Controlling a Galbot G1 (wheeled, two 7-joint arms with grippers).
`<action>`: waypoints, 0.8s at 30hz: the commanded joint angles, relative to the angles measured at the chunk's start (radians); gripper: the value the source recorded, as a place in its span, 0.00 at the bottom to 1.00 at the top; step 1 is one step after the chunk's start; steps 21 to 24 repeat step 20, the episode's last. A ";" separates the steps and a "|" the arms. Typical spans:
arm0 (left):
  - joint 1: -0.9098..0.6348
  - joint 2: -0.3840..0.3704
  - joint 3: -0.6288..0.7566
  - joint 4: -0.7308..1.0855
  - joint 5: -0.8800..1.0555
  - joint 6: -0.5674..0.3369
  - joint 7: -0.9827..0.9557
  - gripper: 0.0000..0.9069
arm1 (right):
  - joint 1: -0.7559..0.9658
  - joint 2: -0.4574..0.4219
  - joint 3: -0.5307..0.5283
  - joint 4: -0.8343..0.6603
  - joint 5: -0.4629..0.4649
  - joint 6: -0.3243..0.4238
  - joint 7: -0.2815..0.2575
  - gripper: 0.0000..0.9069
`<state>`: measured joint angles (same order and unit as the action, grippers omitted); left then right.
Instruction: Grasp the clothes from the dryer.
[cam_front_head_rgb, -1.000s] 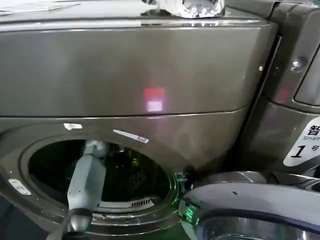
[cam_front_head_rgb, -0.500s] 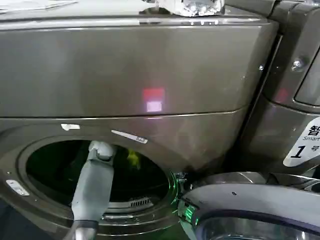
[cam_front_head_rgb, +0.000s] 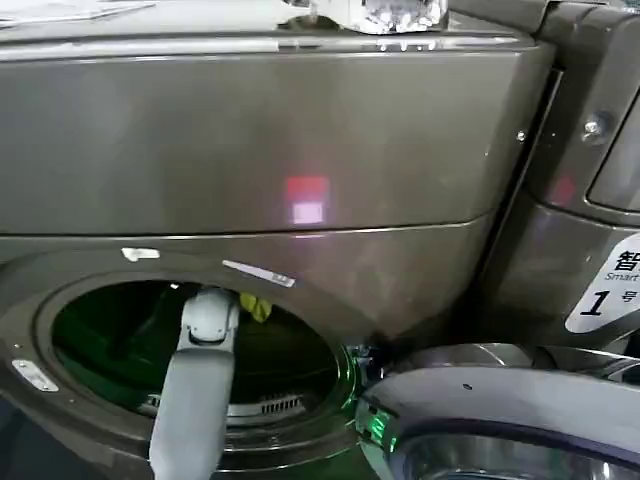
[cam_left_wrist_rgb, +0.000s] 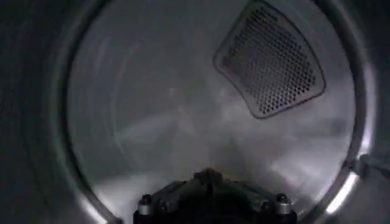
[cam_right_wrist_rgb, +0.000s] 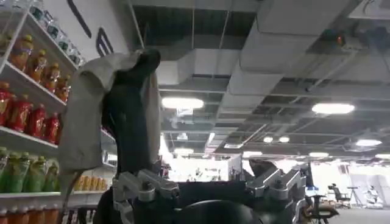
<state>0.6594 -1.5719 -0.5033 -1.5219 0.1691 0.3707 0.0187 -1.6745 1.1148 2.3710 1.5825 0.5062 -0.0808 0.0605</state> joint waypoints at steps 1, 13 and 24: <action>0.024 -0.006 0.001 -0.041 -0.062 0.016 -0.045 0.00 | 0.001 0.005 -0.005 0.014 0.001 -0.004 0.006 1.00; 0.024 -0.003 -0.002 -0.035 -0.062 0.017 -0.041 0.00 | 0.013 0.012 0.008 0.079 0.037 -0.124 0.029 1.00; 0.014 0.006 -0.002 -0.022 -0.056 0.017 -0.030 0.00 | -0.003 0.003 0.044 0.064 0.034 -0.166 0.054 1.00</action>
